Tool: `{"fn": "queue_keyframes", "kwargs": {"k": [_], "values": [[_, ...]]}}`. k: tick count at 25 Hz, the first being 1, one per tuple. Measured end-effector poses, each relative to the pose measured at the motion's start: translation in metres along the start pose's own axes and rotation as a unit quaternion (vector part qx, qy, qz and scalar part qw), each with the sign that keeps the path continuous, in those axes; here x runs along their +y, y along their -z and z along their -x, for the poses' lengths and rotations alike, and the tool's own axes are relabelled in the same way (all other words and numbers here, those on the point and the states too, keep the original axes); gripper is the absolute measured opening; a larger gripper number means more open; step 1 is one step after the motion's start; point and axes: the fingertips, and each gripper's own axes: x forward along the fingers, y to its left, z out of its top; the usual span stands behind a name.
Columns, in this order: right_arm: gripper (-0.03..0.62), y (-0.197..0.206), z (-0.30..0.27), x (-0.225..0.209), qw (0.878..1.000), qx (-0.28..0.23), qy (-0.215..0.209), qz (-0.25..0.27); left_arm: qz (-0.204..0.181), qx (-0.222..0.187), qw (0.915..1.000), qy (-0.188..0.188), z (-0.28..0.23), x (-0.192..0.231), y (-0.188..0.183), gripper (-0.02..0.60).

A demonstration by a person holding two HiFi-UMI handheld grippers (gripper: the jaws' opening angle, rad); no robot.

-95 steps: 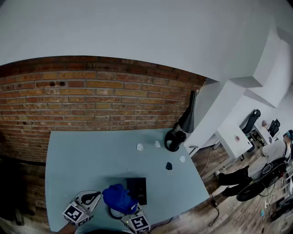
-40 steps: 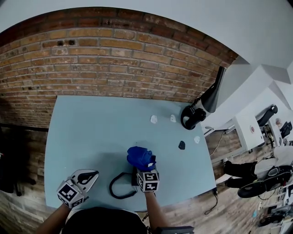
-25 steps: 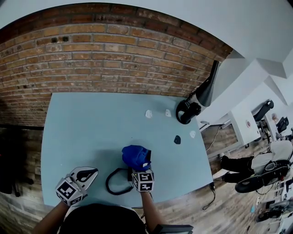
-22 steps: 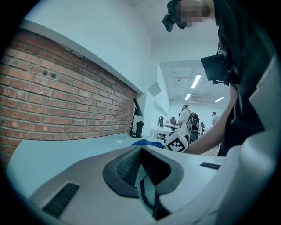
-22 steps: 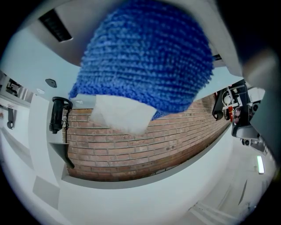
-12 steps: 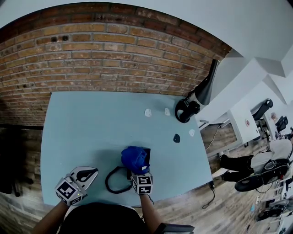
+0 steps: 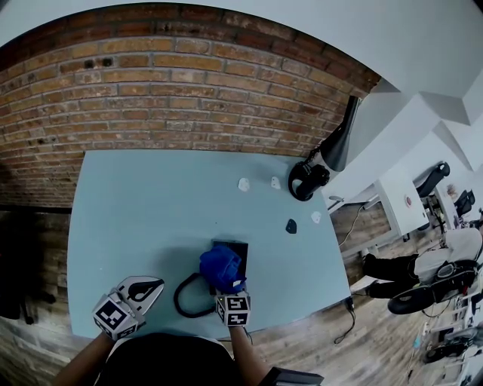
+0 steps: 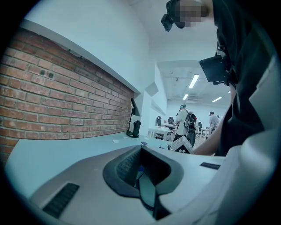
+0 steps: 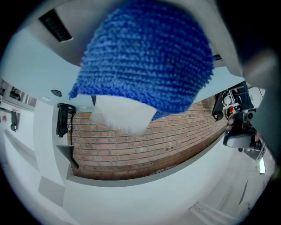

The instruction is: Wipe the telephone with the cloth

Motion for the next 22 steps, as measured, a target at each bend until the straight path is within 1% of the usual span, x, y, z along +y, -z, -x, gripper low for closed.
{"fn": "queue_keyframes", "kwargs": {"k": [12,18,22], "values": [[0.130,0.027,0.021,0.010,1.000,0.010,-0.012,0.000,0.003,-0.007,1.0000,0.006,0.001,-0.007,0.000,0.021],[0.130,0.034,0.027,0.015,1.000,0.017,-0.017,-0.001,0.008,0.003,0.9999,0.007,0.004,-0.007,0.003,0.021],[0.130,0.039,0.031,0.016,0.999,0.022,-0.021,-0.020,0.013,0.012,0.9998,0.012,0.003,-0.012,0.003,0.021]]}}
